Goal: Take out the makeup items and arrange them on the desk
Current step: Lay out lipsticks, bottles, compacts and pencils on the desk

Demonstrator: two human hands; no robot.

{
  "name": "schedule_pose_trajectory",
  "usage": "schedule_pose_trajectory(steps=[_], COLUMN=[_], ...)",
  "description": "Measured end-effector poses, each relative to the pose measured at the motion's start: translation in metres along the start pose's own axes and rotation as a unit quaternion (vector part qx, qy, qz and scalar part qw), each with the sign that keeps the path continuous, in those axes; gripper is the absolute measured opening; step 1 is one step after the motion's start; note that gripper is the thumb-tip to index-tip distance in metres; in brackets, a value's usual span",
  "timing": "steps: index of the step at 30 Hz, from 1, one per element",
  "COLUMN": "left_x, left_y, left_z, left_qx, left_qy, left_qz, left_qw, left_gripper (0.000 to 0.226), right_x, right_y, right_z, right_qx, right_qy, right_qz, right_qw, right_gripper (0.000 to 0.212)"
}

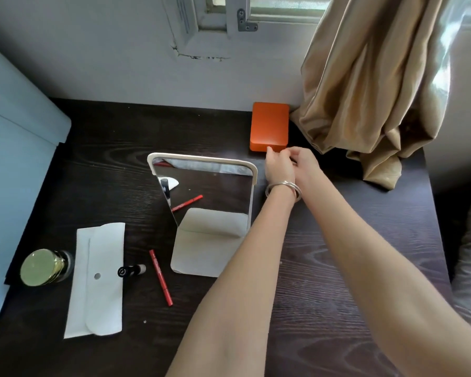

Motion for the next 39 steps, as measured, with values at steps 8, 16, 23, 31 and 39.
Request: schedule_pose_trajectory(steps=[8, 16, 23, 31, 39], left_x=[-0.145, -0.199, -0.201, -0.182, -0.148], left_y=[0.009, -0.036, -0.056, -0.061, -0.063], left_z=[-0.032, -0.173, -0.283, -0.364, -0.427], left_qx=[0.098, 0.070, 0.044, 0.089, 0.161], left_qy=[-0.147, -0.098, -0.031, -0.040, -0.027], left_qz=[0.085, 0.053, 0.006, -0.023, -0.043], left_qw=[0.981, 0.991, 0.999, 0.995, 0.986], left_gripper=[0.051, 0.036, 0.020, 0.030, 0.027], right_x=[-0.146, -0.213, -0.200, -0.184, -0.145], right_y=[0.022, 0.131, 0.242, 0.303, 0.314], right_z=[-0.012, -0.003, 0.035, 0.066, 0.084], right_qx=[0.119, 0.023, -0.037, -0.055, -0.536], right_qy=[-0.113, -0.131, -0.148, -0.111, -0.011], right_qz=[-0.037, 0.014, 0.113, 0.103, -0.099], right_qw=[0.986, 0.991, 0.982, 0.987, 0.838], right_gripper=[0.044, 0.039, 0.038, 0.032, 0.046])
Point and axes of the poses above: each hand's wrist, its own x-axis towards the middle knuckle, its own z-axis out of the palm, y = z × x, the point moved 7 cm from there along x, towards the middle knuckle, and after that the axes turned 6 degrees about -y, right-handed, at the moved point
